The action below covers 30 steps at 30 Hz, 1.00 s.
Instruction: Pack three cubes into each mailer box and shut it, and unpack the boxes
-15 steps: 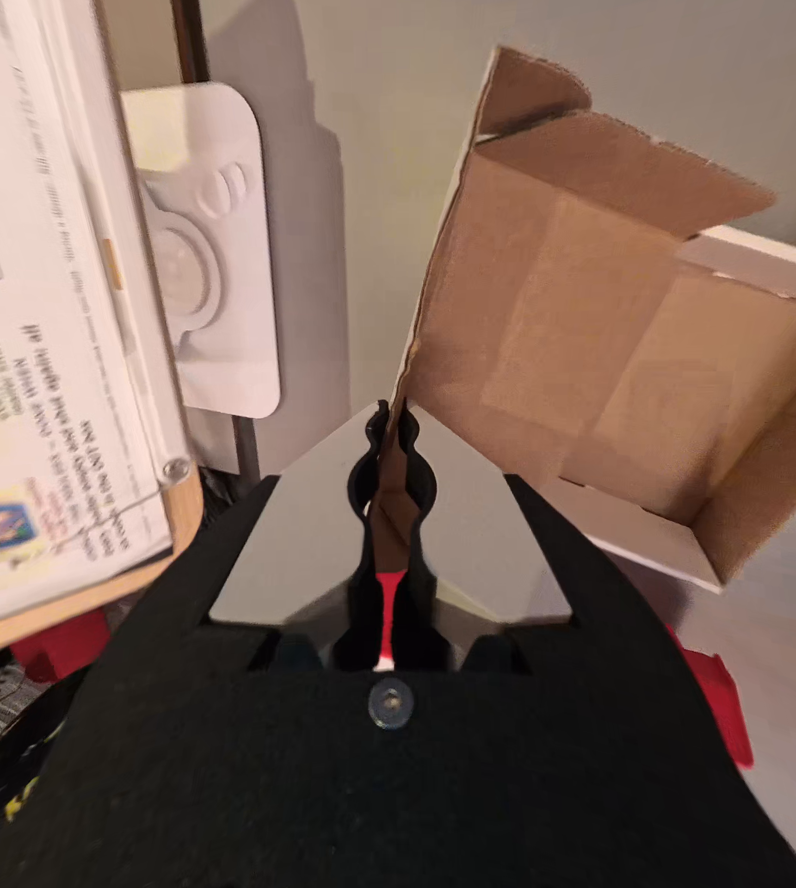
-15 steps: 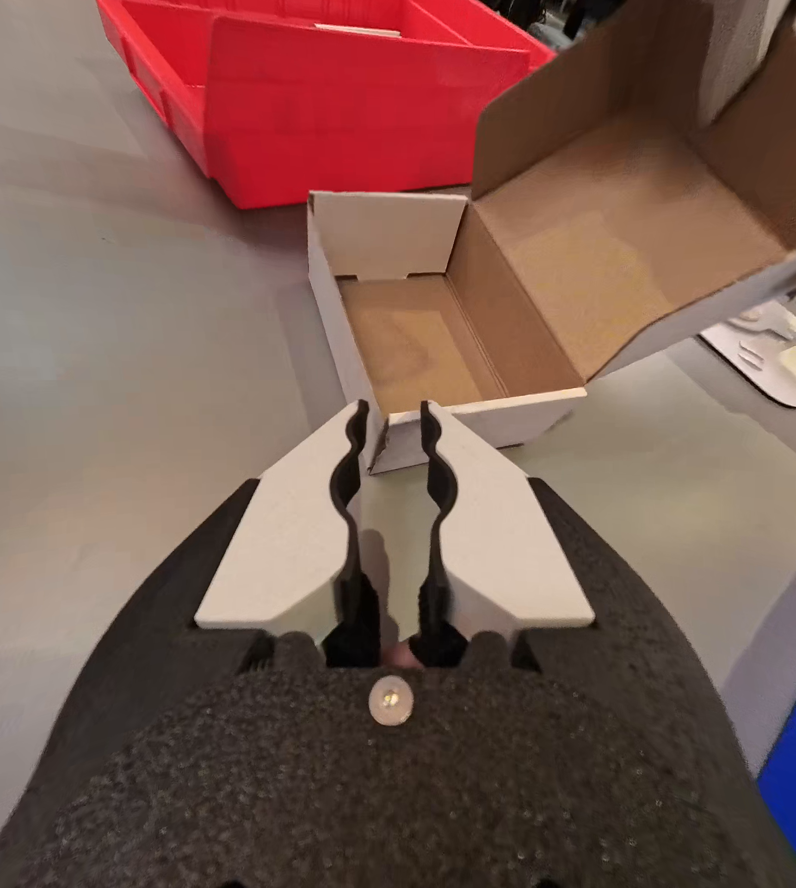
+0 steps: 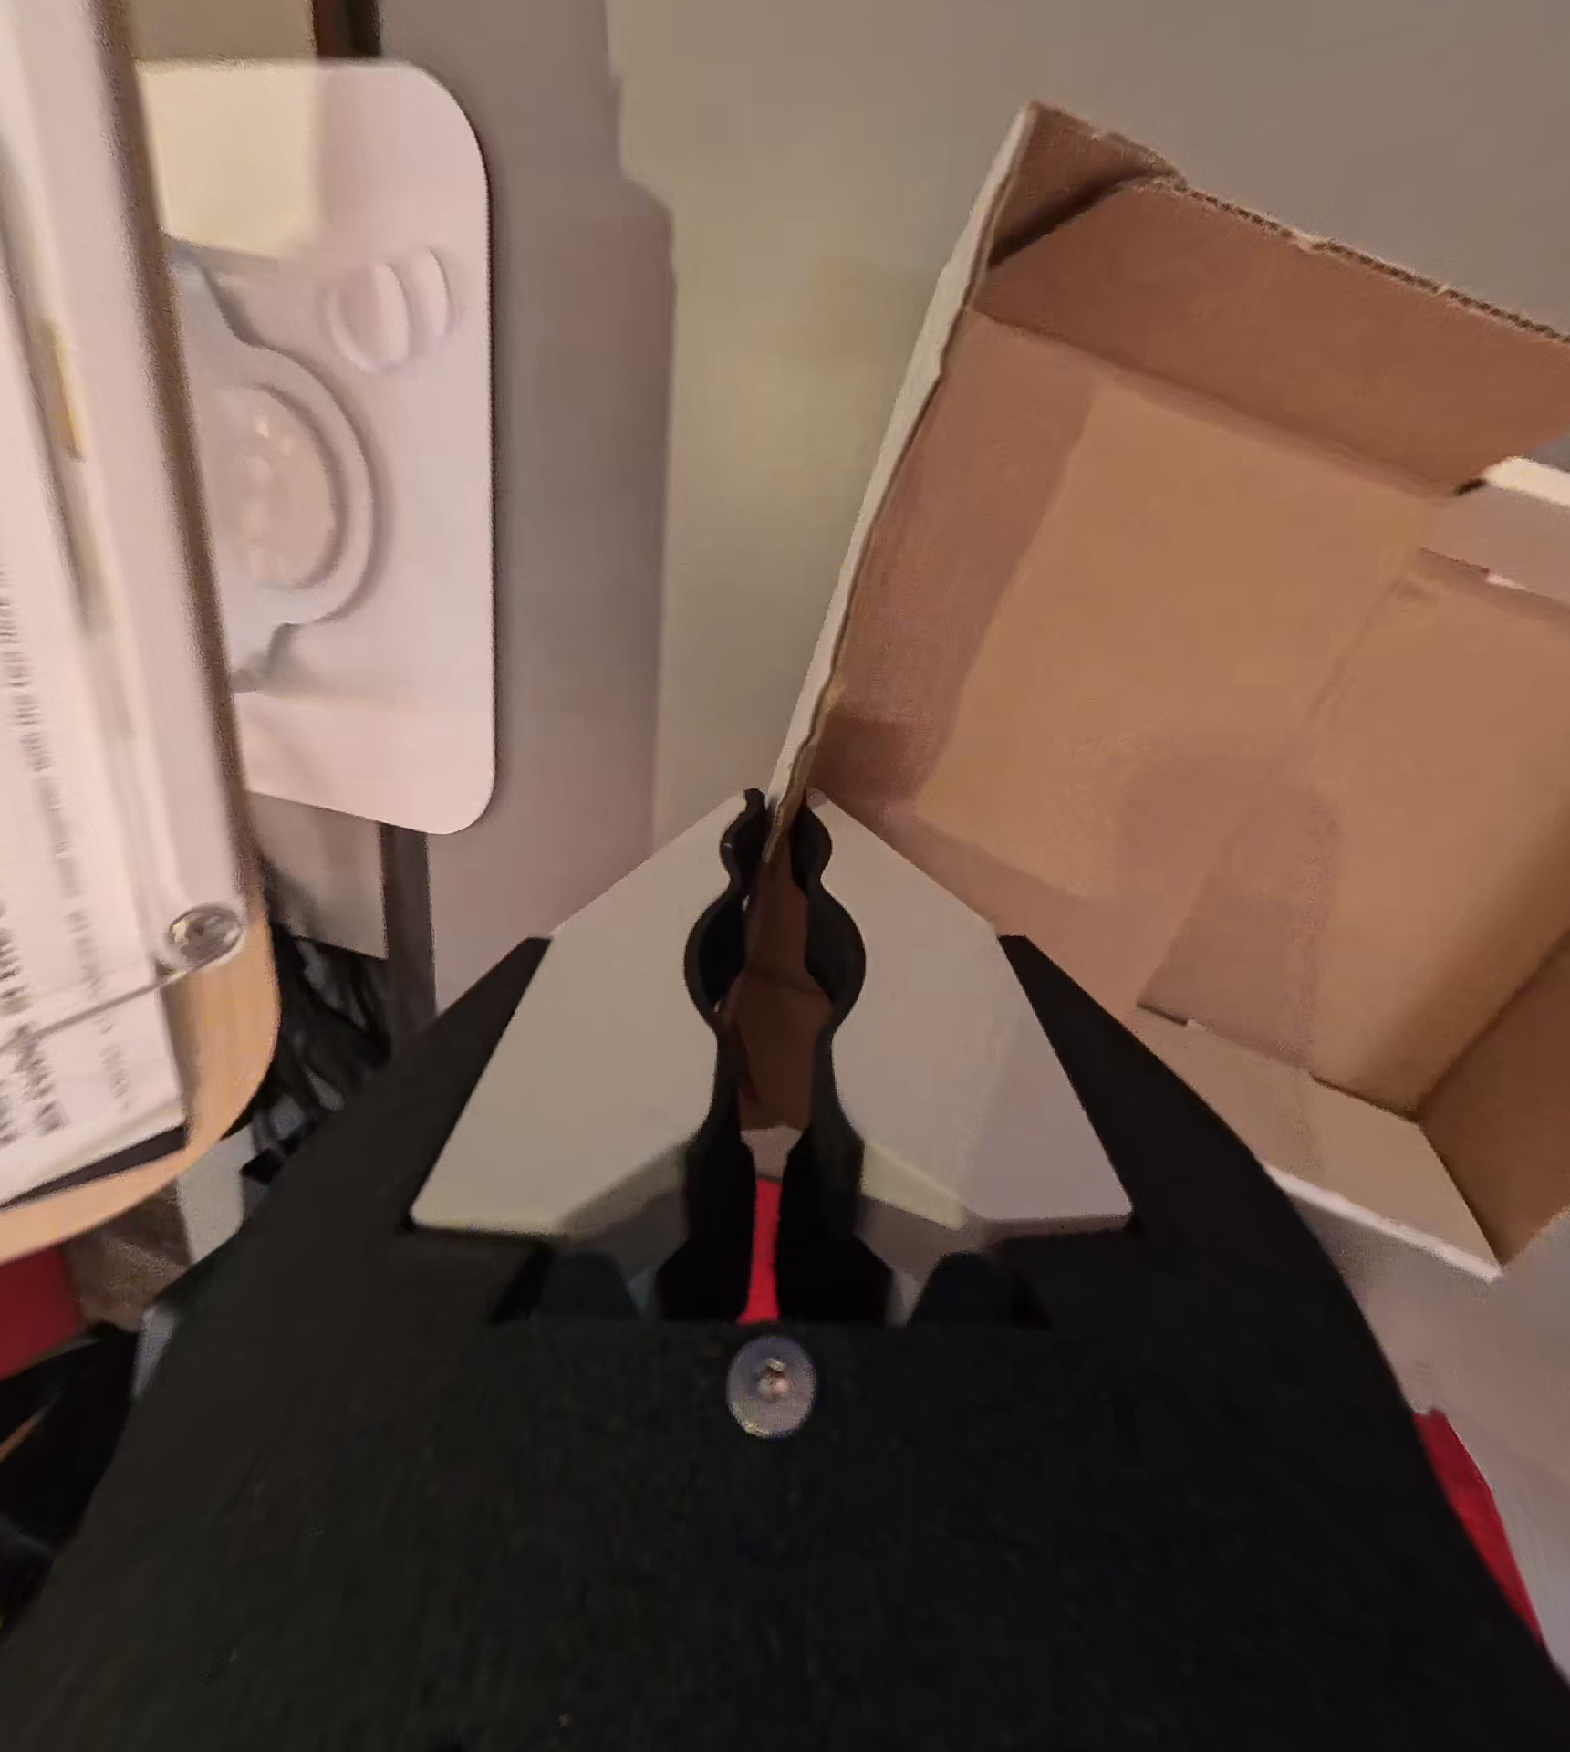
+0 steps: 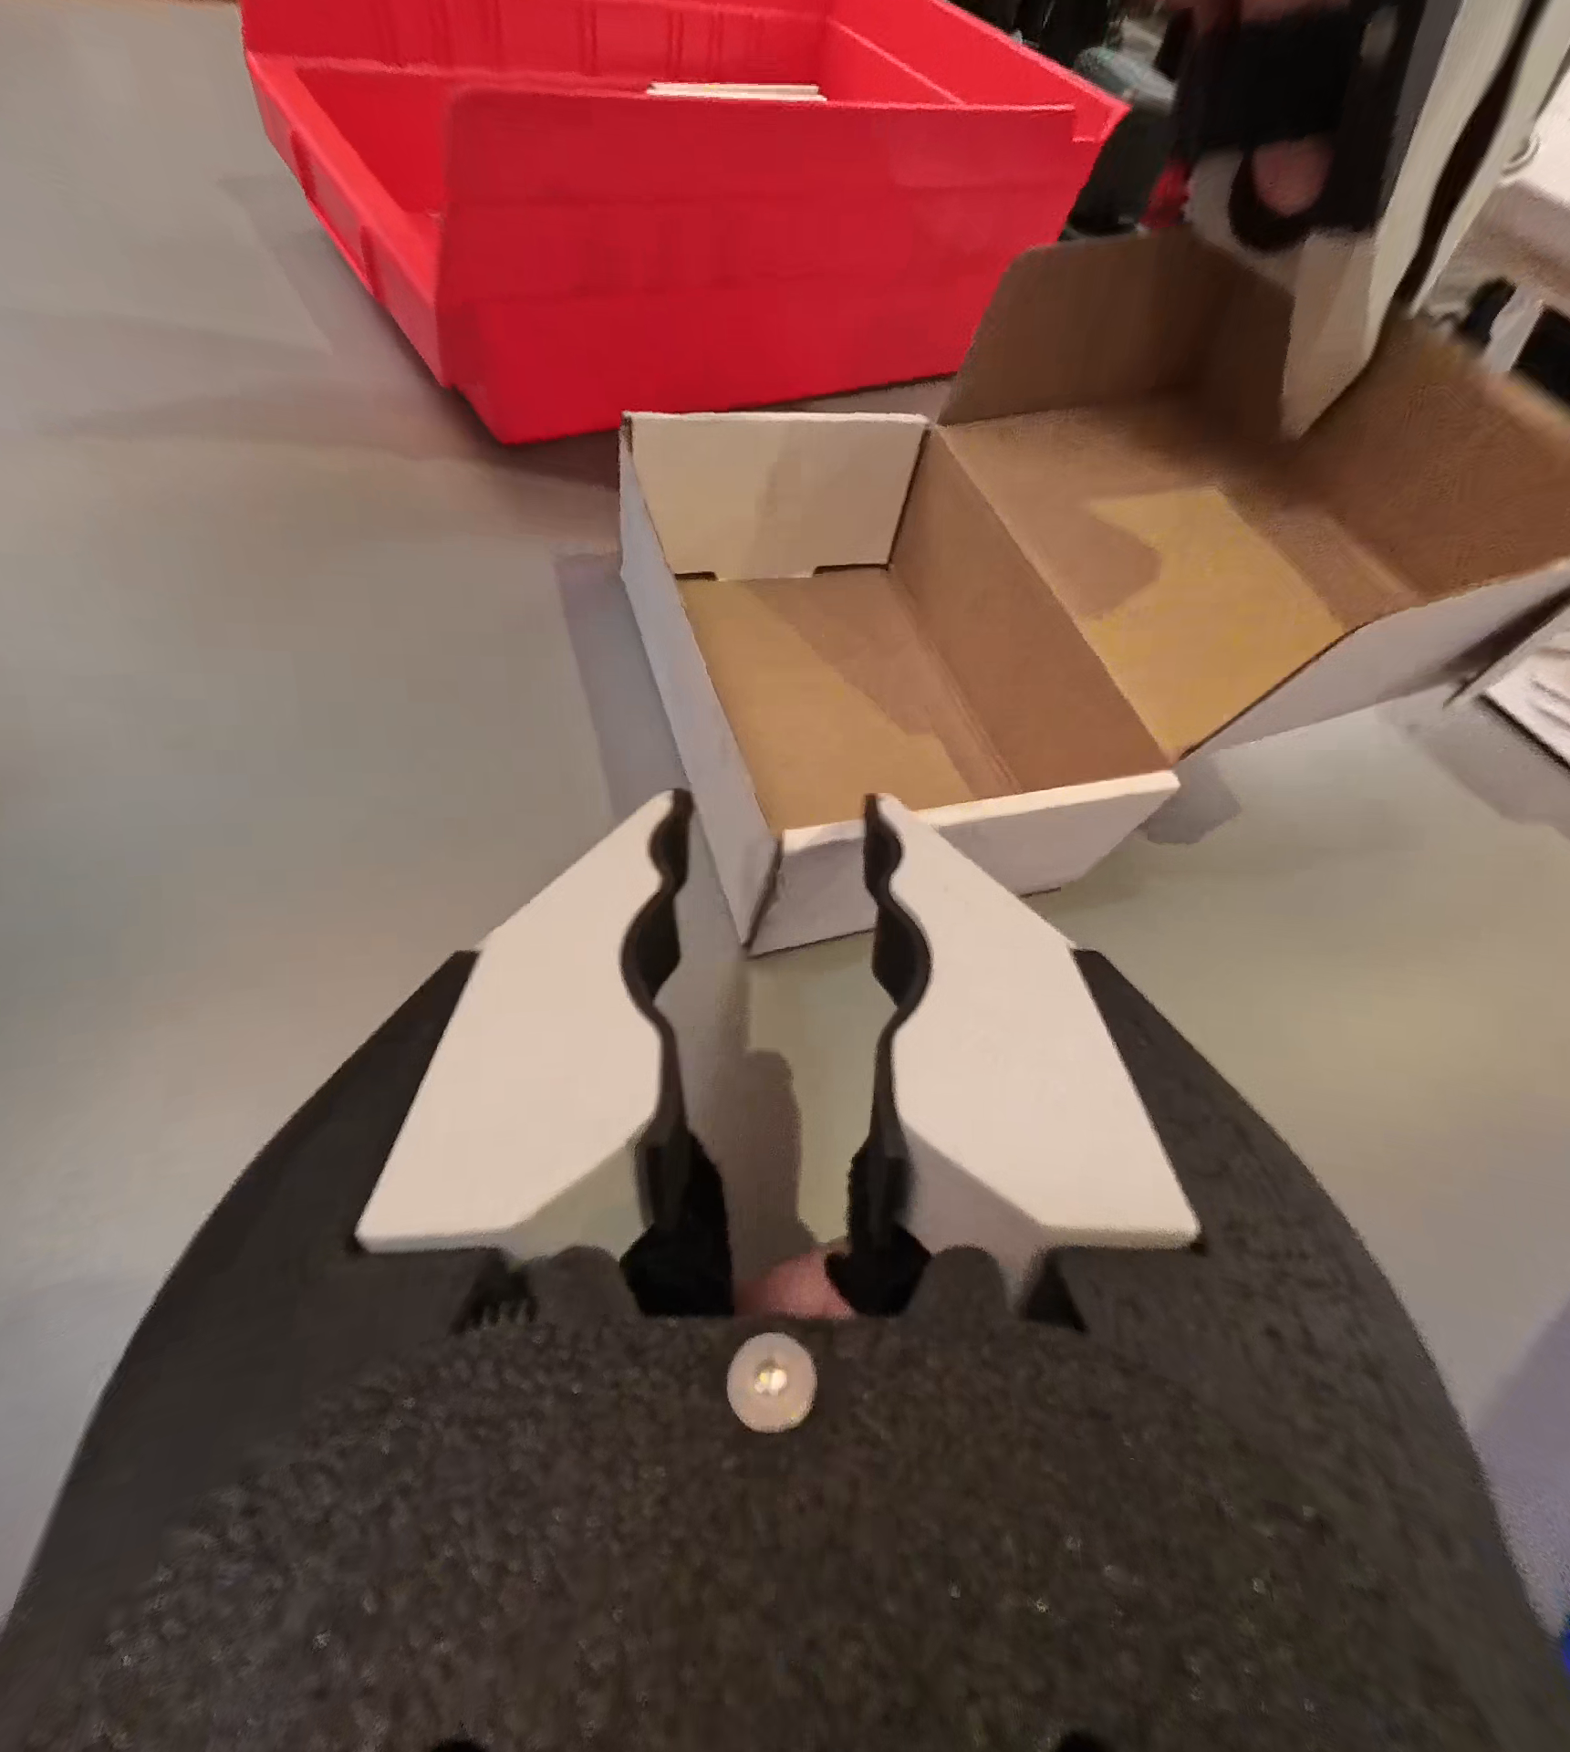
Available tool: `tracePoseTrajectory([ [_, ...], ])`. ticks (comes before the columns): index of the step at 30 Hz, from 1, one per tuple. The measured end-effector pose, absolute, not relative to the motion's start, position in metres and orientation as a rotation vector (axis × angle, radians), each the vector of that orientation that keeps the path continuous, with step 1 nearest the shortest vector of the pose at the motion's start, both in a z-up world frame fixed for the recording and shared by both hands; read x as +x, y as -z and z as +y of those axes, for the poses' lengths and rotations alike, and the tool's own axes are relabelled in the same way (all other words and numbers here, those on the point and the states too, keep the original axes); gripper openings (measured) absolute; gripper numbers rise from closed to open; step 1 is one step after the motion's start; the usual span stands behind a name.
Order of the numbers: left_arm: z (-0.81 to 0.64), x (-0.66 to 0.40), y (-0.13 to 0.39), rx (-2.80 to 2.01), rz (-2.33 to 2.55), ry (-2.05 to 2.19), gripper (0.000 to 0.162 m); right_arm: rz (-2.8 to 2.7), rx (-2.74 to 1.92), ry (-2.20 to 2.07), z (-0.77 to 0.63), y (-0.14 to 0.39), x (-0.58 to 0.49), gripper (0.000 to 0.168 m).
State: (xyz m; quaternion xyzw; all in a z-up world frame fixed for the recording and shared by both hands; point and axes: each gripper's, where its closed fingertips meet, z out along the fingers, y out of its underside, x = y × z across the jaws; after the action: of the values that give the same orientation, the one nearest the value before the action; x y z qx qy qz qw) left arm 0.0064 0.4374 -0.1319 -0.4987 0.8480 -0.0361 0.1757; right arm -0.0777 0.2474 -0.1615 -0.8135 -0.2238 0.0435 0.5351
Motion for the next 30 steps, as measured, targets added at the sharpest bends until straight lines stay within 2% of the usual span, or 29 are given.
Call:
tracePoseTrajectory([
  [4, 0.421, -0.015, 0.106, -1.298, 2.378, 0.045, 0.0, -0.377, -1.864, -0.073, 0.261, 0.144, -0.048, 0.083],
  [7, 0.416, -0.028, 0.1, -1.207, 2.361, -0.042, 0.0, -0.387, -1.911, -0.172, 0.266, 0.154, -0.046, 0.115],
  [11, 0.41, -0.027, 0.096, -1.129, 2.333, -0.055, 0.0, -0.566, -1.983, -0.196, 0.273, 0.177, -0.056, 0.135],
  [17, 0.405, -0.01, 0.094, -1.114, 2.328, -0.06, 0.0, -0.635, -1.987, -0.191, 0.28, 0.183, -0.057, 0.136],
  [21, 0.406, -0.008, 0.096, -1.16, 2.312, -0.024, 0.008, -0.626, -2.013, -0.187, 0.278, 0.187, -0.057, 0.125],
  [23, 0.405, -0.01, 0.095, -1.197, 2.288, 0.025, 0.012, -0.629, -2.007, -0.179, 0.279, 0.186, -0.058, 0.125],
  [26, 0.401, -0.017, 0.081, -1.259, 2.215, 0.122, 0.047, -0.629, -2.01, -0.18, 0.279, 0.187, -0.059, 0.125],
  [27, 0.399, -0.021, 0.069, -1.283, 2.174, 0.174, 0.055, -0.628, -2.013, -0.18, 0.279, 0.187, -0.058, 0.125],
  [30, 0.388, -0.048, 0.016, -1.338, 1.992, 0.426, 0.058, -0.635, -2.029, -0.164, 0.277, 0.188, -0.057, 0.125],
])
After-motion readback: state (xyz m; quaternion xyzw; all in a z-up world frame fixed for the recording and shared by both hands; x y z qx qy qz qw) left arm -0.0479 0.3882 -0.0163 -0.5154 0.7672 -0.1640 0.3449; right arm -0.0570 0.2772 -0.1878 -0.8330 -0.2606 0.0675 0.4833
